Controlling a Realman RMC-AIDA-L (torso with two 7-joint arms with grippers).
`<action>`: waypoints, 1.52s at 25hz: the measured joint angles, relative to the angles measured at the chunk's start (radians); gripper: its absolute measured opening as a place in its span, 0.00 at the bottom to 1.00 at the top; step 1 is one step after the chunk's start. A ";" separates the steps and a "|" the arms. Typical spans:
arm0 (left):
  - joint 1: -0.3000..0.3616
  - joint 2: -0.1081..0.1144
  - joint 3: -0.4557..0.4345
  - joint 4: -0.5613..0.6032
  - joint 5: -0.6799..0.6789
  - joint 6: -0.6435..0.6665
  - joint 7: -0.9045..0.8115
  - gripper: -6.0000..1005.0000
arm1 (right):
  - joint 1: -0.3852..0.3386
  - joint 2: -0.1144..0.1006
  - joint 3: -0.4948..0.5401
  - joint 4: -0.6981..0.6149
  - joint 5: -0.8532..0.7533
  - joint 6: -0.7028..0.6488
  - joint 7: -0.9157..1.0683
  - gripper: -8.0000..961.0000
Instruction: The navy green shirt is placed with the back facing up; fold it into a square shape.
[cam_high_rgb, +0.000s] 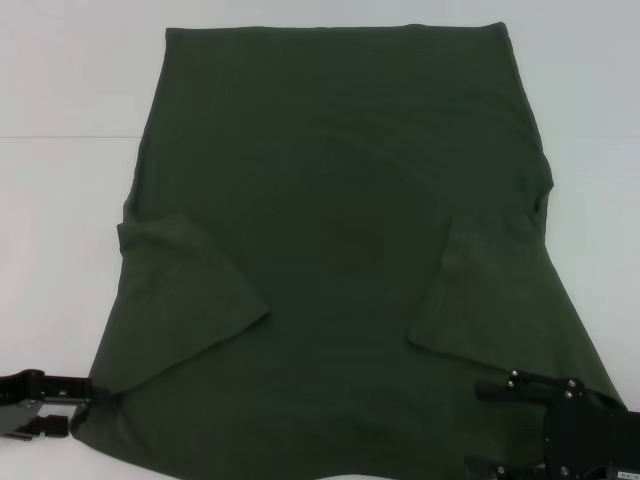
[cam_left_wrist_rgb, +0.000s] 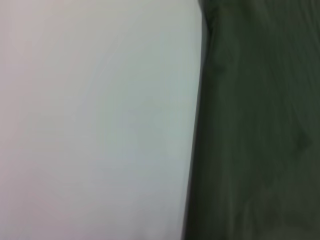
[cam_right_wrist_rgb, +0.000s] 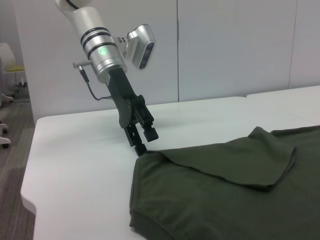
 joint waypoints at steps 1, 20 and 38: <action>-0.001 0.000 0.000 -0.004 0.000 -0.001 0.001 0.84 | 0.000 0.000 0.000 0.000 0.000 0.001 0.000 0.84; -0.056 -0.040 0.002 -0.031 0.000 -0.034 -0.008 0.84 | 0.007 0.002 -0.002 0.000 0.000 0.007 0.000 0.84; -0.050 -0.075 0.104 0.034 0.010 -0.068 -0.006 0.55 | 0.010 0.000 0.006 -0.005 0.000 0.006 0.025 0.84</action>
